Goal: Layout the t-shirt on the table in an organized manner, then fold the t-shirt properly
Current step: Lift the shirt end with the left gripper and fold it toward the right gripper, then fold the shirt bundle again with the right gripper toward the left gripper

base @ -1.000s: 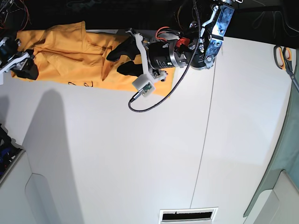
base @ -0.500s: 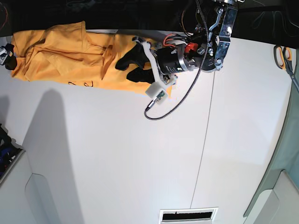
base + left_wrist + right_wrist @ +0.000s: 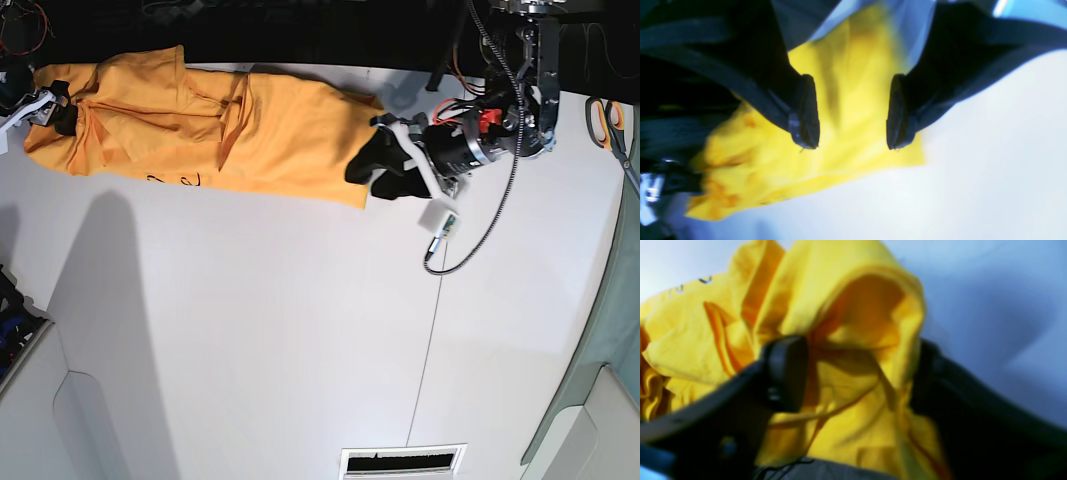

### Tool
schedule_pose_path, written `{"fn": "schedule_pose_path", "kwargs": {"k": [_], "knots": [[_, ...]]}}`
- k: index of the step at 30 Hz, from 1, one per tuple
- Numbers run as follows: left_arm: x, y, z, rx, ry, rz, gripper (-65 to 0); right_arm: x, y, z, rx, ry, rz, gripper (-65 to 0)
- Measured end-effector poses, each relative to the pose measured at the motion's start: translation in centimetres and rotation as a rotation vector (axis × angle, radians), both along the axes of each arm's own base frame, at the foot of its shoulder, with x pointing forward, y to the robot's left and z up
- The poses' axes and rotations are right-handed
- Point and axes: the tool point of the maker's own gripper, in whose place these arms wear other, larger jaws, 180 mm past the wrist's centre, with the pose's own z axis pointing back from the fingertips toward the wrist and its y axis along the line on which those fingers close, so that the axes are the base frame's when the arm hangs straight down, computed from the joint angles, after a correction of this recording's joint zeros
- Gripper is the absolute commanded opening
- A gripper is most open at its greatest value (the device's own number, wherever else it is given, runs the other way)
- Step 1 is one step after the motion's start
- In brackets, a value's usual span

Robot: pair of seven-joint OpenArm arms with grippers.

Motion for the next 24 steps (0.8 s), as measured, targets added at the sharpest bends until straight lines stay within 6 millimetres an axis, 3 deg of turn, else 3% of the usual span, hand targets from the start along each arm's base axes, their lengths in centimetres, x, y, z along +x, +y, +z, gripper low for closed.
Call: {"fn": "schedule_pose_path", "kwargs": {"k": [3,5,8,13,15,18,24], "knots": [[0.7,4.4,0.1,0.069,-0.014,0.063,-29.6,-0.1,0.2,-0.1,0.004,0.007,0.003,-64.3],[0.8,6.6,0.1,0.105,-0.008,0.101,-29.6,-0.1,0.3,-0.1,0.007,0.003,0.002,-65.0],[0.0,7.9,-1.0,0.121,0.031,0.118,-29.6,0.4,-0.2,0.6,-0.009,-0.018,-0.005,-65.0],[-3.1,8.1,-4.6,0.087,0.148,0.154,-29.6,2.9,-2.7,5.2,-0.089,-0.156,-0.034,-65.0],[-3.6,7.4,-5.3,0.037,0.168,0.175,-29.6,4.0,-2.9,7.3,-0.124,-0.215,-0.02,-65.0],[-3.7,5.0,-5.8,-0.021,0.185,0.164,-29.6,5.3,-1.2,10.1,-0.126,-0.275,0.042,-65.0],[-4.8,-2.3,-6.5,-0.154,0.213,0.095,-29.6,7.3,5.8,14.5,-0.025,-0.443,0.122,-65.0]]}}
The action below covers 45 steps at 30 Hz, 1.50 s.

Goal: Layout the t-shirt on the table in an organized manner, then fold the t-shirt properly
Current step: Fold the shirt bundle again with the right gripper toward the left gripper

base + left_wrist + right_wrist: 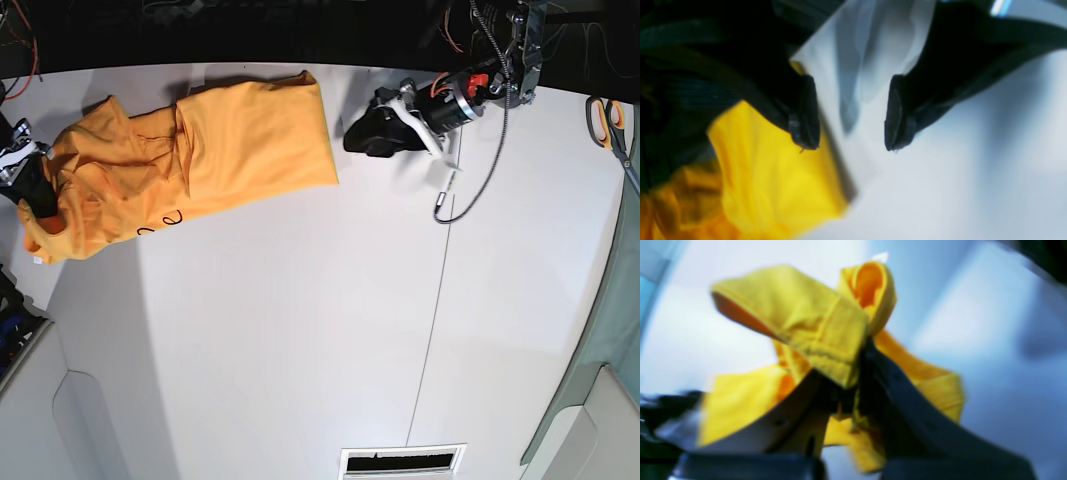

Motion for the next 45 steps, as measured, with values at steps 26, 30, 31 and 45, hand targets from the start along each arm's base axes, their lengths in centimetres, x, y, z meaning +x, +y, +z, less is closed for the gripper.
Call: {"fn": "schedule_pose_path", "kwargs": {"k": [26,30,31,45], "knots": [[-0.3,-1.6,-0.1,0.0,-0.004,-0.048,-29.6,-5.6,28.2,-4.5,0.164,0.106,0.557,-38.5],[-0.7,-0.5,0.0,-0.01,0.025,-0.053,-29.6,-5.4,28.6,-3.5,0.214,0.086,0.556,-38.5],[-0.7,0.1,0.0,-0.01,0.027,-0.053,-29.6,-5.4,28.6,-3.2,0.214,0.078,0.557,-38.5],[0.2,12.8,1.2,0.103,0.058,0.106,-29.6,-5.0,28.7,-1.0,0.181,0.014,0.579,-38.5]]}}
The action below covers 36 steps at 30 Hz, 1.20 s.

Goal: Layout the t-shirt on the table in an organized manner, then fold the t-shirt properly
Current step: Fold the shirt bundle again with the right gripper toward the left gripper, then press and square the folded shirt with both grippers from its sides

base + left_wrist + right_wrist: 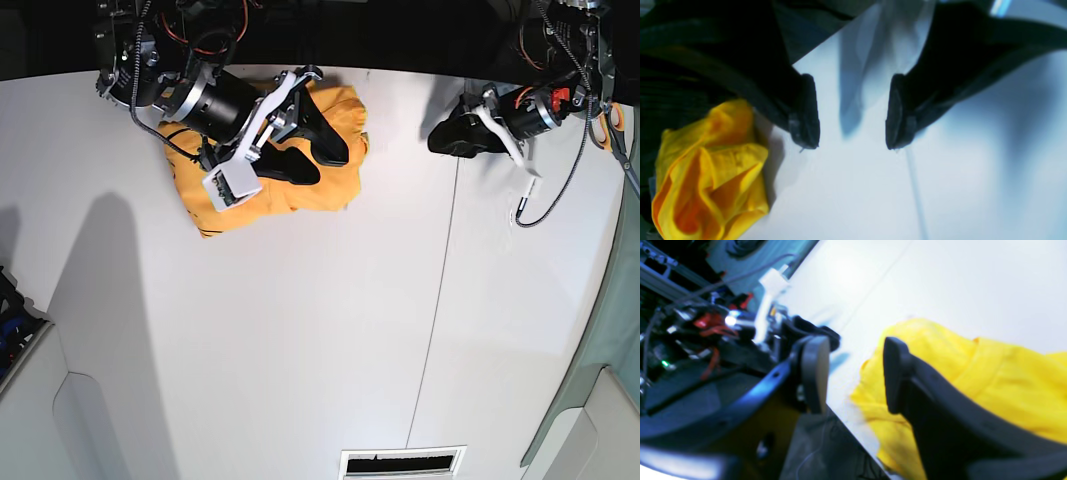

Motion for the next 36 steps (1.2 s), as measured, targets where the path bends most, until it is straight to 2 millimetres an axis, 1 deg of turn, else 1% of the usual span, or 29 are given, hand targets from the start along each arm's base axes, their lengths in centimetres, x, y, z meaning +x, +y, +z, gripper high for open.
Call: {"fn": "schedule_pose_path", "kwargs": {"k": [2,3,4,5,7,8,9,10,12,13,14,16,18,21,23,25,27,28,30,32,34,36], "knots": [[0.0,1.2,0.8,-0.014,0.012,0.012,-29.9,0.2,0.0,0.2,0.001,-0.011,-0.005,-38.6],[0.2,1.6,1.6,-0.023,0.0,0.011,-30.8,0.5,-0.1,0.2,-0.007,-0.021,-0.005,-39.9],[0.5,1.7,2.6,-0.028,-0.019,0.003,-33.3,0.9,-0.2,0.4,-0.015,-0.035,-0.006,-43.8],[1.0,1.6,3.6,-0.028,-0.05,-0.007,-38.0,1.6,-0.4,0.6,-0.028,-0.055,-0.011,-49.9],[2.1,1.0,5.8,-0.008,-0.122,-0.044,-50.0,3.3,-1.5,1.1,-0.057,-0.099,-0.051,-64.9],[2.7,0.5,7.0,-0.003,-0.164,-0.064,-55.7,4.4,-2.3,1.2,-0.088,-0.125,-0.08,-65.0],[3.0,-0.2,8.0,-0.001,-0.196,-0.088,-60.0,5.4,-3.3,1.2,-0.131,-0.148,-0.106,-65.0],[3.2,-1.0,8.7,0.003,-0.221,-0.119,-62.4,6.3,-4.2,1.3,-0.166,-0.174,-0.131,-65.0],[3.1,-3.4,9.6,0.003,-0.25,-0.199,-62.9,8.1,-6.0,1.6,-0.213,-0.215,-0.185,-65.0],[2.9,-4.9,10.1,-0.009,-0.265,-0.247,-62.9,9.0,-6.7,1.6,-0.227,-0.222,-0.206,-65.0],[2.5,-6.6,10.4,-0.024,-0.274,-0.297,-63.0,9.8,-7.4,1.2,-0.245,-0.219,-0.222,-65.0],[1.4,-10.0,10.5,-0.039,-0.28,-0.4,-63.0,11.2,-8.8,-0.3,-0.263,-0.183,-0.253,-65.0],[0.2,-13.3,9.9,-0.064,-0.28,-0.469,-63.0,12.4,-10.2,-2.2,-0.271,-0.137,-0.278,-65.0],[-1.3,-17.6,8.3,-0.078,-0.266,-0.529,-63.0,14.0,-12.2,-4.6,-0.287,-0.08,-0.305,-65.0],[-1.9,-19.9,7.7,-0.14,-0.244,-0.52,-63.0,14.8,-12.8,-5.9,-0.292,-0.044,-0.312,-65.0],[-2.7,-21.3,6.6,-0.182,-0.199,-0.517,-63.0,15.1,-12.7,-7.1,-0.285,-0.007,-0.299,-65.0],[-3.5,-21.9,4.9,-0.198,-0.14,-0.508,-63.0,14.6,-12.4,-8.8,-0.291,0.044,-0.283,-65.0],[-4.0,-21.9,3.8,-0.183,-0.107,-0.51,-62.9,14.2,-12.1,-9.6,-0.292,0.065,-0.267,-65.0],[-5.0,-21.5,1.3,-0.136,-0.037,-0.523,-63.0,13.4,-12.0,-10.8,-0.293,0.099,-0.261,-65.0],[-5.5,-20.7,-0.8,-0.073,0.013,-0.546,-63.0,13.3,-12.9,-11.3,-0.306,0.109,-0.266,-65.0],[-4.7,-20.2,-1.6,-0.051,0.016,-0.547,-63.0,13.3,-14.3,-11.4,-0.334,0.105,-0.275,-65.0],[-2.9,-19.2,-1.9,-0.034,-0.01,-0.535,-63.0,13.0,-15.4,-11.4,-0.327,0.109,-0.289,-65.0]]}}
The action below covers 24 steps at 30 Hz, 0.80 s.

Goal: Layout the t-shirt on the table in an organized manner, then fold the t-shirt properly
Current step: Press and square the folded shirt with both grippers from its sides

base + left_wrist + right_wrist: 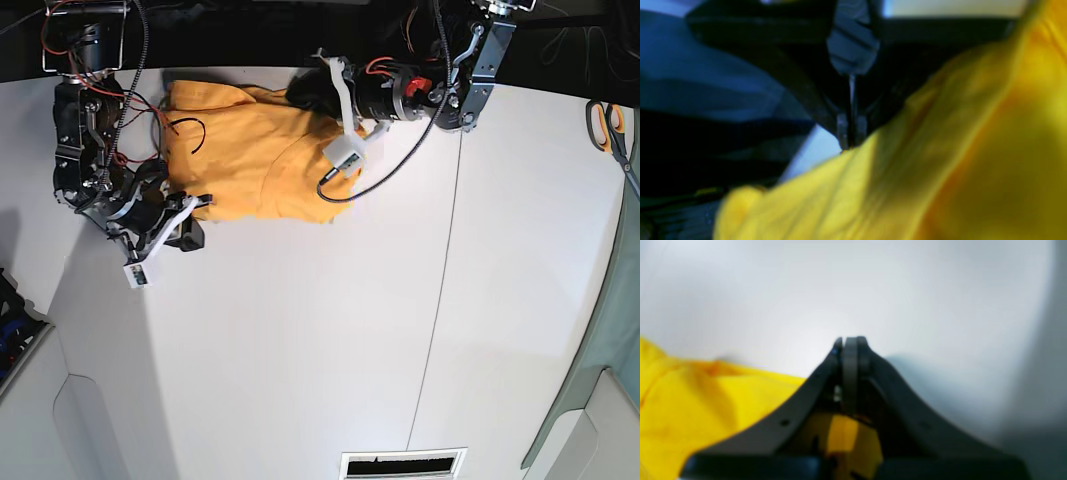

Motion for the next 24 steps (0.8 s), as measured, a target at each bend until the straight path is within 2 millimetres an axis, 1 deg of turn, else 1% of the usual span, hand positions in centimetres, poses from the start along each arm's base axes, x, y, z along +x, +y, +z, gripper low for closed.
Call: {"fn": "schedule_pose_path", "kwargs": {"k": [2,4,7,9,12,15,17,19,21,22,24], "knots": [[2.0,1.7,-0.1,0.023,-0.031,0.01,-63.0,-0.9,-0.5,-0.4,0.019,0.017,-0.012,-65.0],[4.2,4.0,-0.2,0.064,-0.059,0.02,-63.0,-2.2,-0.6,-1.2,0.03,0.049,-0.017,-65.0],[8.2,7.3,0.1,0.133,-0.104,0.045,-63.0,-4.1,0.3,-1.9,0.096,0.087,-0.024,-65.0],[10.9,8.5,0.6,0.169,-0.129,0.065,-63.0,-5.2,0.8,-2.4,0.124,0.109,-0.026,-65.0],[13.9,9.0,1.5,0.19,-0.154,0.084,-63.0,-6.5,1.4,-2.7,0.17,0.126,-0.041,-65.0],[15.5,9.0,2.2,0.182,-0.17,0.096,-63.0,-7.5,2.8,-2.8,0.203,0.135,-0.042,-65.0],[15.7,9.4,2.3,0.189,-0.174,0.099,-62.9,-8.0,4.4,-2.7,0.24,0.141,-0.042,-65.0],[15.6,10.1,2.2,0.205,-0.169,0.098,-62.9,-8.1,5.6,-2.6,0.26,0.147,-0.037,-65.0],[15.5,11.2,2.2,0.224,-0.17,0.098,-62.9,-7.8,5.9,-1.9,0.26,0.126,-0.028,-65.0],[15.5,11.8,2.6,0.233,-0.171,0.094,-63.0,-7.3,5.7,-1.2,0.255,0.102,-0.027,-65.0],[15.9,12.2,4.5,0.222,-0.194,0.082,-62.9,-6.3,4.5,0.4,0.234,0.057,-0.037,-65.0]]}}
